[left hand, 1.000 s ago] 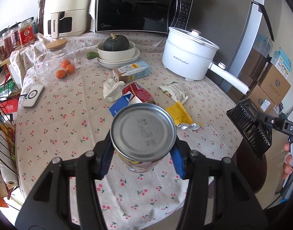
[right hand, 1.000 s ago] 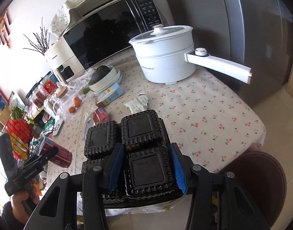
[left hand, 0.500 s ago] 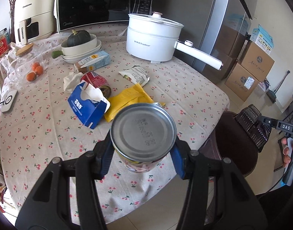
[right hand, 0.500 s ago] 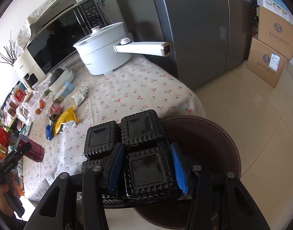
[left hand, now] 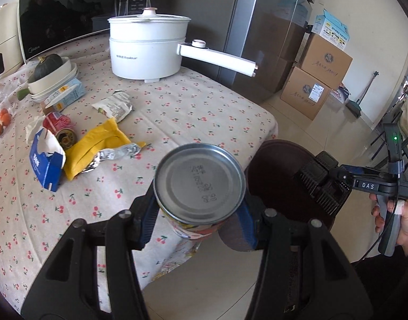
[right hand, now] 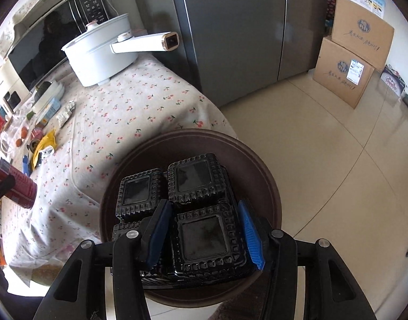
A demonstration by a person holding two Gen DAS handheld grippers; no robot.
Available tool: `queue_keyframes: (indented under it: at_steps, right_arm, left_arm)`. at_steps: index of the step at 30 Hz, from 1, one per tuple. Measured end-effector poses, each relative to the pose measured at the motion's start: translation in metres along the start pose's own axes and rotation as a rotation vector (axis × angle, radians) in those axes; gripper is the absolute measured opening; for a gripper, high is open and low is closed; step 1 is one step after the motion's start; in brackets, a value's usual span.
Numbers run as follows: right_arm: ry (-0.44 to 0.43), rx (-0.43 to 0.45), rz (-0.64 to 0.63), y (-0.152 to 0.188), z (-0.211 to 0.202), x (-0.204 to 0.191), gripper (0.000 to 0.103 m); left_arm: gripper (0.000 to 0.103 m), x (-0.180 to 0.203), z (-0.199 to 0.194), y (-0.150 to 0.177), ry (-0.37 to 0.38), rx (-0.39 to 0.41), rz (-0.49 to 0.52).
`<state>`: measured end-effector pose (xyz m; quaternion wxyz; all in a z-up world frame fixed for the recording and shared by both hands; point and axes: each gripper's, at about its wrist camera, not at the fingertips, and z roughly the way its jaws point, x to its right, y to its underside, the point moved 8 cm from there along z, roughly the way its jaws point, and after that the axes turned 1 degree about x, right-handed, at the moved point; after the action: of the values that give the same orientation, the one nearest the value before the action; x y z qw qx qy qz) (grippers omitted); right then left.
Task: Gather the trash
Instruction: 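Carry the can and tray over the brown bin and open both tools, then move both tools back over the table toward the remaining items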
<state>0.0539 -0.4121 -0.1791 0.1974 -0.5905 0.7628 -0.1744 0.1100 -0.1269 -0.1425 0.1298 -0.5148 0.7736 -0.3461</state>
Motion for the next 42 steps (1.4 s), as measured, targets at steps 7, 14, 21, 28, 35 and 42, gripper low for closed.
queue_keyframes:
  at_steps: [7, 14, 21, 28, 35, 42]
  right_arm:
    - [0.006, -0.001, -0.034, 0.004, -0.004, 0.001, 0.076]
    - [0.019, 0.006, -0.021, 0.002, -0.006, 0.010, 0.076]
    - [0.032, 0.015, 0.007, 0.000, -0.008, 0.019, 0.076]
    - [0.031, 0.038, -0.005, -0.006, -0.013, 0.011, 0.077]
    - [0.023, 0.067, -0.040, -0.014, -0.020, -0.007, 0.079]
    - [0.003, 0.094, -0.078, -0.025, -0.024, -0.033, 0.081]
  left_arm:
    - [0.055, 0.065, 0.031, 0.008, 0.102, -0.037, 0.105]
    - [0.055, 0.107, 0.053, 0.021, 0.177, -0.071, 0.185]
    - [0.087, 0.110, 0.060, 0.016, 0.177, -0.050, 0.215]
    - [0.088, 0.074, 0.051, 0.008, 0.082, -0.056, 0.150]
    - [0.092, 0.036, 0.038, 0.008, -0.006, -0.057, 0.108]
    - [0.098, 0.003, 0.021, 0.004, -0.075, -0.038, 0.080]
